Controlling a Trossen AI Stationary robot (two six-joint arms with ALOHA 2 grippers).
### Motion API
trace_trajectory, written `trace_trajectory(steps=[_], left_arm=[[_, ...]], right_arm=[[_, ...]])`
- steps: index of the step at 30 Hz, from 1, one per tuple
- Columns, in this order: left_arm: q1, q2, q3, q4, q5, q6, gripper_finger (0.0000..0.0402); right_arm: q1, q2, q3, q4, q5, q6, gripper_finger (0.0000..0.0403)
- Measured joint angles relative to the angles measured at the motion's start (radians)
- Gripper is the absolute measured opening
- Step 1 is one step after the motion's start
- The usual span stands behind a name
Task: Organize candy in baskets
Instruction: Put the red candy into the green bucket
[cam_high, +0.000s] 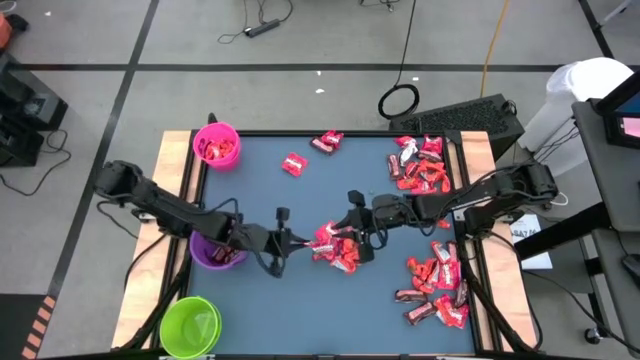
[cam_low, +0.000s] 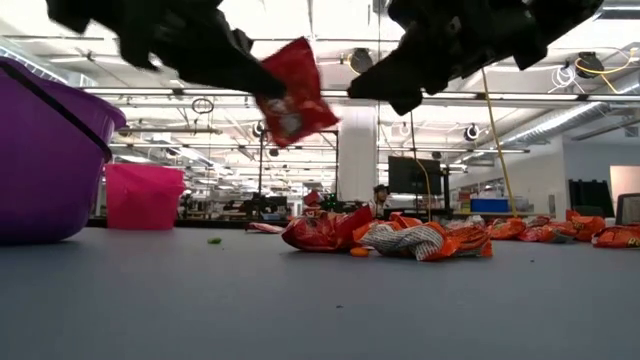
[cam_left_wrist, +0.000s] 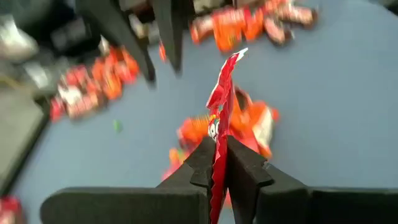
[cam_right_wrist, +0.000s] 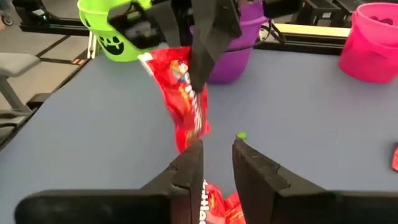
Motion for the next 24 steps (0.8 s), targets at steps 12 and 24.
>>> trace_trajectory(steps=[12,24], left_arm=[[-0.074,-0.109,0.353,-0.865,0.456,-0.513,0.0035],[-0.263,-0.131,0.391,-1.094,0.678,-1.224,0.0036]], right_arm=[[-0.003,0.006,0.0,-0.035,-0.001,-0.001,0.0079],[-0.002,0.008,0.0,-0.052,-0.001,-0.011,0.008]])
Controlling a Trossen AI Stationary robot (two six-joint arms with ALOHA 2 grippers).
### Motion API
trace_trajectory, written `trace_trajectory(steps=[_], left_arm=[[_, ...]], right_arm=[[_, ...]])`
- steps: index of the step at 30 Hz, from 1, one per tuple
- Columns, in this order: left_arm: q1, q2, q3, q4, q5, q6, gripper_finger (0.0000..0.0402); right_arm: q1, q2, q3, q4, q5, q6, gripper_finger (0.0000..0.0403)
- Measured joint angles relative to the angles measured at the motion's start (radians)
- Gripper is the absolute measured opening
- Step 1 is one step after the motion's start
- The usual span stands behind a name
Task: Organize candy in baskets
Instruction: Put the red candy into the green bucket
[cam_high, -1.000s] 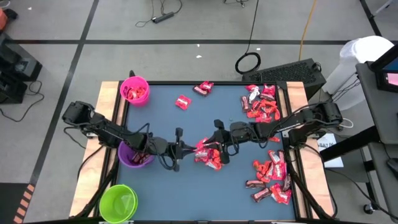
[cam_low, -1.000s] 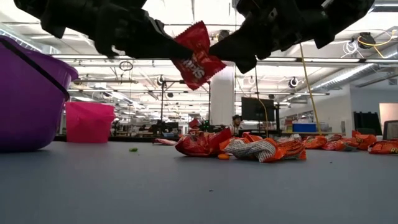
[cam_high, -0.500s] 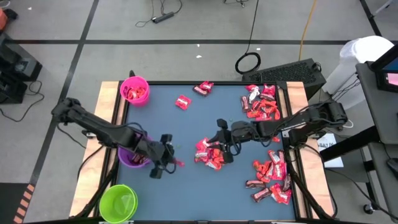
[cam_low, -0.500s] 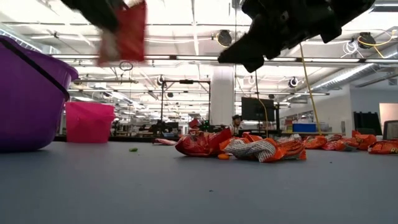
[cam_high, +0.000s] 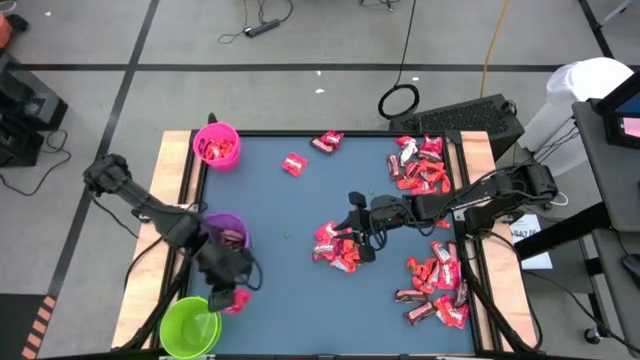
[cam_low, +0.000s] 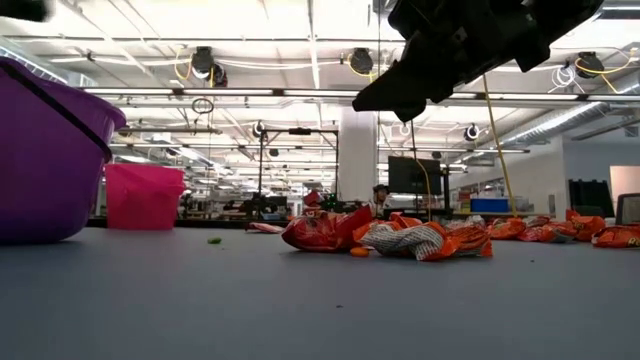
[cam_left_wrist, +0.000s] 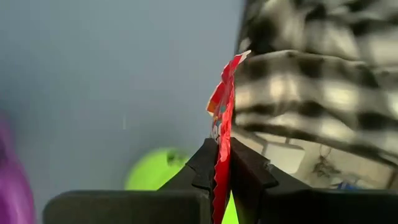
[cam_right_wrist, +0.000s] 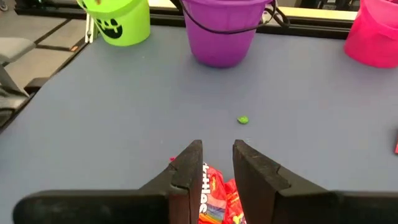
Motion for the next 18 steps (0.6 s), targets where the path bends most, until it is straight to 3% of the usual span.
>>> trace_trajectory(steps=[5,14,18], left_arm=[[-0.131,0.0,0.0,-0.033,-0.019,-0.234,0.0036],[-0.366,0.0,0.0,-0.028,-0.205,-0.614,0.0036],[-0.44,0.005,0.0,-0.036,-0.288,-0.694,0.0036]], right_arm=[[-0.002,0.0,0.0,0.0,0.0,-0.049,0.008],[-0.03,0.0,0.0,0.001,0.002,-0.164,0.008],[-0.049,0.0,0.0,0.001,0.002,-0.184,0.008]])
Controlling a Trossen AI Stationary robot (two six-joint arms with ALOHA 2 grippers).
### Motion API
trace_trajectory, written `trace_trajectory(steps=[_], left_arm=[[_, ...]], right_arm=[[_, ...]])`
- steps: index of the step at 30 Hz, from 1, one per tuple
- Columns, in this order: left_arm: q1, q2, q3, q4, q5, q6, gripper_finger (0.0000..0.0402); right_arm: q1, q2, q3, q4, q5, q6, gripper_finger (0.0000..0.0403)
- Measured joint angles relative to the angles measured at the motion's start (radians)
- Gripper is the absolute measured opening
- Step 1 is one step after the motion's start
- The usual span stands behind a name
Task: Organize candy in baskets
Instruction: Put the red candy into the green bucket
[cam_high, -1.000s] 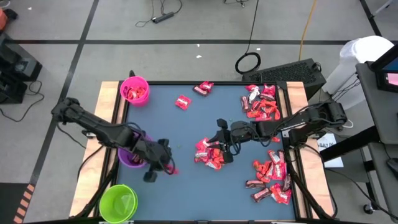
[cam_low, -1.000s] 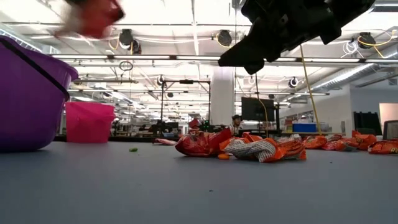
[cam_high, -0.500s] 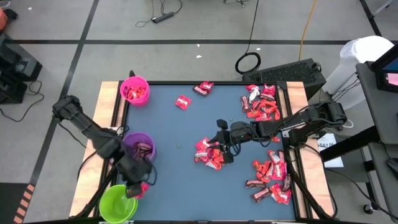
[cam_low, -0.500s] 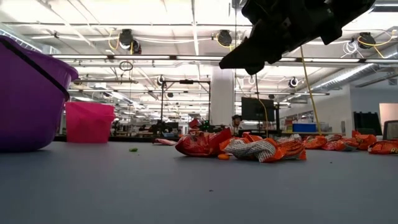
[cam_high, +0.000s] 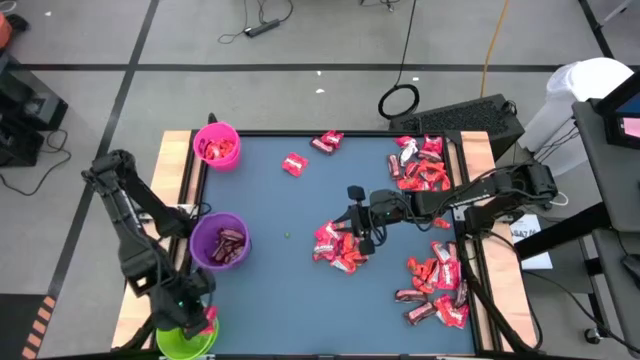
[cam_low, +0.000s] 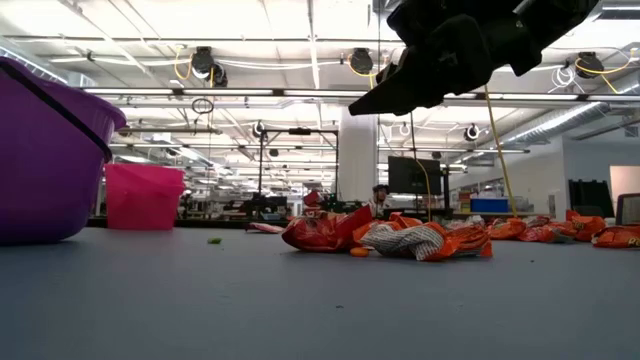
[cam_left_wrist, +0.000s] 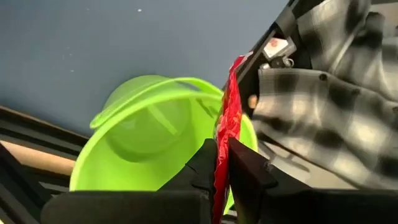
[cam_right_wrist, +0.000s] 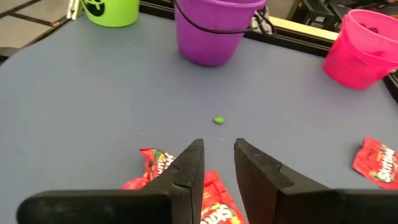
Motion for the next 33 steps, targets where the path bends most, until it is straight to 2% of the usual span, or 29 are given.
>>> trace_trajectory(steps=[4,7,16,21,26,29,33], left_arm=[[-0.003,-0.002,0.0,-0.02,-0.071,0.052,0.0036],[-0.005,-0.003,0.002,-0.003,-0.072,0.06,0.0036],[-0.148,0.003,0.01,0.01,-0.06,-0.234,0.0036],[-0.198,0.009,-0.007,0.001,-0.217,-0.286,0.0036],[-0.198,0.058,-0.013,0.016,-0.214,-0.331,0.0036],[-0.2,0.073,-0.013,0.016,-0.199,-0.358,0.0048],[-0.204,0.072,-0.013,0.015,-0.198,-0.364,0.0086]], right_arm=[[-0.012,0.0,0.0,-0.001,0.0,0.02,0.008],[-0.013,0.0,0.0,-0.006,0.0,0.059,0.008],[0.011,0.0,0.0,-0.008,-0.002,0.145,0.008],[0.037,0.0,0.0,-0.011,-0.004,0.169,0.008],[0.057,0.0,0.0,-0.021,-0.005,0.202,0.0081],[0.068,0.0,0.0,-0.018,-0.005,0.202,0.009],[0.082,0.0,0.0,-0.018,-0.005,0.227,0.0122]])
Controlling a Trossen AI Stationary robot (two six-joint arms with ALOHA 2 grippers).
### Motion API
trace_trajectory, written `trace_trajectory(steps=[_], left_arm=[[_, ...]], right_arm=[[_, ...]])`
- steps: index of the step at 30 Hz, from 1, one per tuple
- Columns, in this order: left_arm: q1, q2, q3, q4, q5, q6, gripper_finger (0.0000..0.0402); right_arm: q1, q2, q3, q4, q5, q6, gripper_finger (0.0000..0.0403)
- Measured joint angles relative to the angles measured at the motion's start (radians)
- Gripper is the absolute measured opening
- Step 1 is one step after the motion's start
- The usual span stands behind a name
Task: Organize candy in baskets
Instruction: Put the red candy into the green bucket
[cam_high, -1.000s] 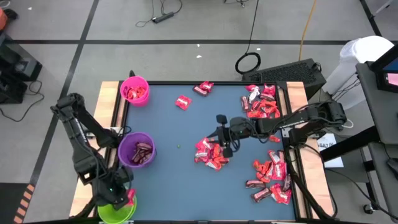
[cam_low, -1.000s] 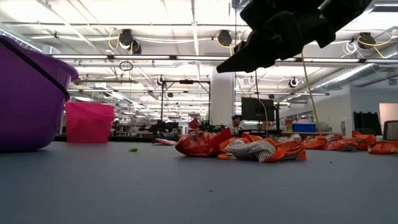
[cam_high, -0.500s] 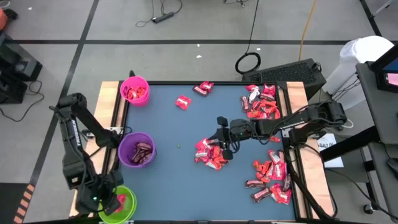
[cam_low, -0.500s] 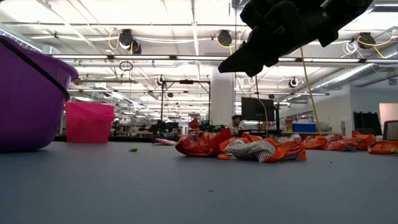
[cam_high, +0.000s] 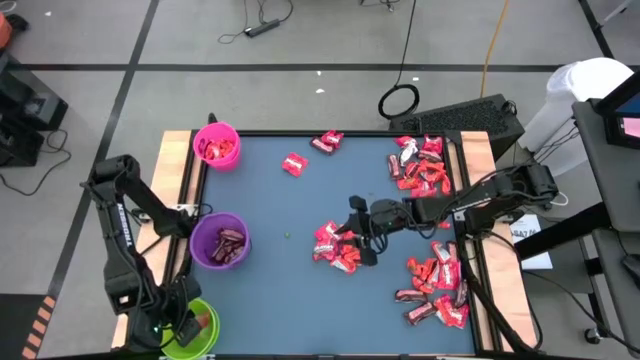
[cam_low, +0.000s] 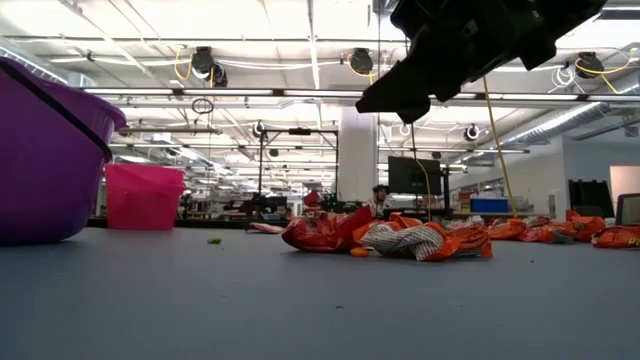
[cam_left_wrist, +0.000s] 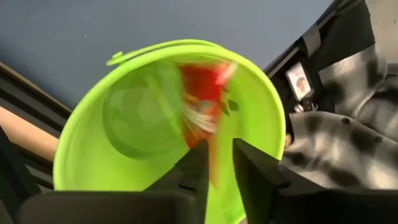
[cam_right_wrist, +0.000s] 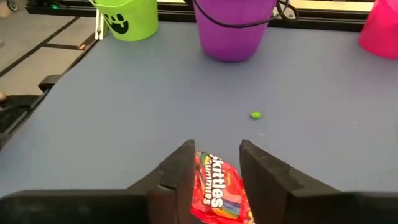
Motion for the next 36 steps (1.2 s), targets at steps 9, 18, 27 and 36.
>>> trace_trajectory(steps=[9,18,27,36], left_arm=[[0.001,-0.041,0.012,-0.008,-0.179,0.184,0.0168],[0.067,-0.06,0.012,-0.004,-0.68,0.621,0.0171],[0.269,-0.028,0.013,0.09,-0.932,0.989,0.0171],[0.505,0.115,0.013,0.414,-0.737,1.434,0.0171]], right_arm=[[0.016,0.0,0.0,-0.008,0.0,0.036,0.0185],[0.03,0.0,0.0,0.003,0.001,0.081,0.0181],[0.095,0.0,0.024,0.049,0.001,0.076,0.0173],[0.13,-0.017,0.11,-0.041,0.001,0.039,0.0171]])
